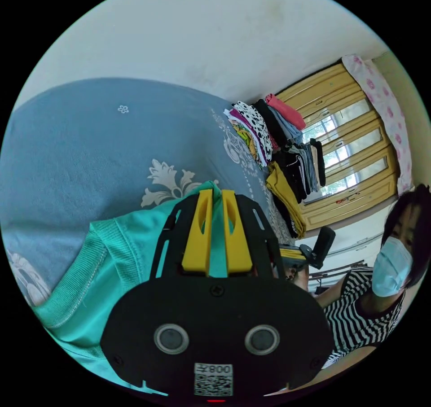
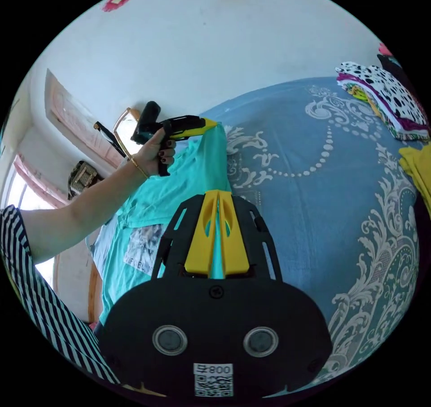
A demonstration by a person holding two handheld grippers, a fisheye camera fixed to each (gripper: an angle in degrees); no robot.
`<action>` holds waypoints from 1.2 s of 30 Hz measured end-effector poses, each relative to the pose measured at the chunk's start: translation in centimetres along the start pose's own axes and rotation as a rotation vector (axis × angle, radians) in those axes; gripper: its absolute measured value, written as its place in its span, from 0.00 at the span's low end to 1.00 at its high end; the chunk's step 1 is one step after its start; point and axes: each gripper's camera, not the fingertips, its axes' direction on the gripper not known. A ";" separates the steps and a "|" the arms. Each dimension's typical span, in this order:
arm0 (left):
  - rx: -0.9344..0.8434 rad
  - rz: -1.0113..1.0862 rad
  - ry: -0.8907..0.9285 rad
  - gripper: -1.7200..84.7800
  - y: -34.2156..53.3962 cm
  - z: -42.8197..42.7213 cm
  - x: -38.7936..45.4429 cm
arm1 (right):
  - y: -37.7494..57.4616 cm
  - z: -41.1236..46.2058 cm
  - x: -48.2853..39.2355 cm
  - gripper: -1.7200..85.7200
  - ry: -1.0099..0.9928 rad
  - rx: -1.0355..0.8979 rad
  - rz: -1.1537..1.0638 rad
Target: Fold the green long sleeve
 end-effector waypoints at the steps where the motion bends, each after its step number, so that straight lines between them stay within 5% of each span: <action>1: -0.006 -0.006 -0.001 0.06 0.0 -0.1 0.1 | -0.2 0.0 -0.5 0.02 -0.005 -0.001 -0.026; 7: 0.050 -0.064 0.014 0.06 0.9 -2.5 1.1 | -1.0 3.3 -1.2 0.02 0.082 -0.202 -0.094; 10: 0.042 -0.013 0.060 0.05 1.7 -3.3 3.3 | -1.1 2.7 -0.7 0.02 0.072 -0.157 -0.066; 15: -0.152 0.014 -0.134 0.03 1.8 -0.4 6.3 | -1.1 2.7 0.1 0.02 0.068 -0.162 -0.046; 31: -0.016 0.079 -0.032 0.02 9.0 -12.5 15.6 | -1.5 1.9 0.3 0.02 0.096 -0.109 -0.023; 36: -0.161 0.102 -0.111 0.02 13.7 -15.0 18.7 | -1.6 3.3 -0.4 0.02 0.094 -0.155 -0.043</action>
